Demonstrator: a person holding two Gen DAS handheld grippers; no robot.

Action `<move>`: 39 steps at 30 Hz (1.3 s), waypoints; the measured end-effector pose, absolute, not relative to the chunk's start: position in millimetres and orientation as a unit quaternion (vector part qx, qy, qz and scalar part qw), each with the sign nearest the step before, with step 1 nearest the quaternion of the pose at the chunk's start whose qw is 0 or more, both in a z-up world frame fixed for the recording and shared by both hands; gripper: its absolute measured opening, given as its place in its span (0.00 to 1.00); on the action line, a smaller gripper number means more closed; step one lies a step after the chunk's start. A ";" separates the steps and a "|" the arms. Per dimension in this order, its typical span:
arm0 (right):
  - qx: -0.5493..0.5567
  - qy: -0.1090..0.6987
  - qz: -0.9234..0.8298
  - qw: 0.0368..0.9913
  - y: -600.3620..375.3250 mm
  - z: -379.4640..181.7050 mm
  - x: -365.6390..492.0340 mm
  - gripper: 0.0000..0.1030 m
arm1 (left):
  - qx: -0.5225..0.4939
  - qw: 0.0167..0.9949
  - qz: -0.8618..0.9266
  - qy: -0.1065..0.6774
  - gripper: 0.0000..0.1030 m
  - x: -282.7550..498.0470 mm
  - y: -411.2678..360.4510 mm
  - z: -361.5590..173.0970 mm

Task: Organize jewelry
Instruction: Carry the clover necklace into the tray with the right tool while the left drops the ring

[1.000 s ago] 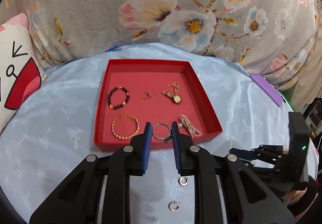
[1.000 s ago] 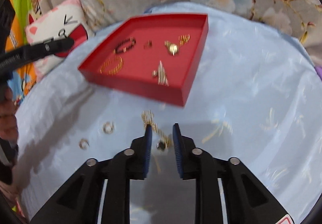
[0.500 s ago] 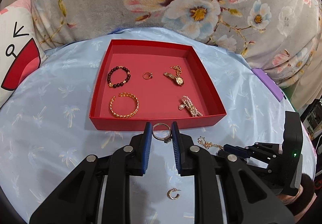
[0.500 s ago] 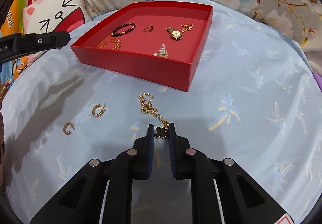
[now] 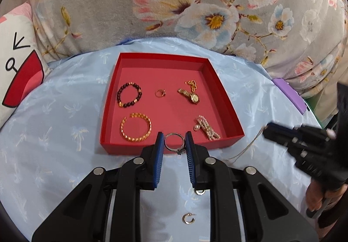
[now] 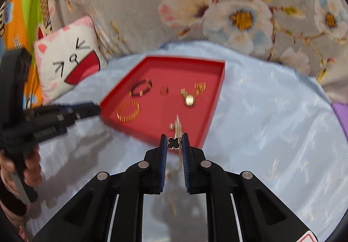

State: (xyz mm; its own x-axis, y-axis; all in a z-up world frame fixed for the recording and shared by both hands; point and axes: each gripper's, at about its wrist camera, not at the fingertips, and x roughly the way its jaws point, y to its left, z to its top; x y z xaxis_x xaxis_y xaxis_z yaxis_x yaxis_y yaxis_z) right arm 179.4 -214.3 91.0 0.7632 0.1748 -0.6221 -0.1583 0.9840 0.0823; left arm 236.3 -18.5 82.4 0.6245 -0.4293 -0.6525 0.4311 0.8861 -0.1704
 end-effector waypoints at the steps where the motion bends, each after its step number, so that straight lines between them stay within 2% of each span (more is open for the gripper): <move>1: 0.010 0.325 0.088 0.942 -214.1 100.1 182.6 0.12 | 0.001 0.901 -0.241 0.361 0.19 239.2 -20.5 85.3; 8: -0.005 0.268 0.073 0.961 -213.7 164.8 225.8 0.12 | 0.000 0.905 -0.249 0.346 0.19 271.9 -41.4 110.2; 11: 0.007 0.262 0.067 0.963 -217.9 174.1 249.2 0.12 | -0.005 0.906 -0.245 0.345 0.19 290.5 -48.9 112.1; 21: 0.032 0.312 0.052 0.948 -223.6 118.7 294.4 0.12 | -0.016 0.890 -0.227 0.396 0.19 339.9 -65.2 69.5; 23: 0.030 0.318 0.049 0.946 -223.1 110.5 298.9 0.12 | -0.017 0.888 -0.227 0.400 0.22 344.3 -67.8 64.2; 24: 0.031 0.319 0.047 0.946 -223.3 107.6 300.4 0.12 | -0.016 0.888 -0.225 0.401 0.29 345.7 -68.9 62.8; 25: 0.033 0.318 0.047 0.946 -224.0 106.0 300.7 0.13 | -0.015 0.889 -0.223 0.399 0.42 345.9 -69.2 61.9; 27: 0.032 0.315 0.044 0.948 -224.9 104.9 299.9 0.17 | -0.019 0.897 -0.209 0.388 0.61 346.0 -66.9 62.9; 30: 0.036 0.307 0.046 0.950 -226.7 107.8 292.6 0.24 | -0.029 0.904 -0.199 0.377 0.66 342.3 -59.2 69.5; 39: 0.041 0.298 0.070 0.951 -228.4 107.0 230.9 0.27 | -0.025 0.921 -0.181 0.344 0.73 292.2 -26.5 92.8</move>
State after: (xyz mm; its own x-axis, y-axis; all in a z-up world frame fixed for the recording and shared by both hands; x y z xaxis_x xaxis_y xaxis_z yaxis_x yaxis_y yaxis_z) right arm 230.9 -228.4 107.0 0.8129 0.1578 -0.5605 -0.1087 0.9868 0.1203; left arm 292.2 -26.5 92.8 0.6974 -0.3511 -0.6247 0.3166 0.9330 -0.1710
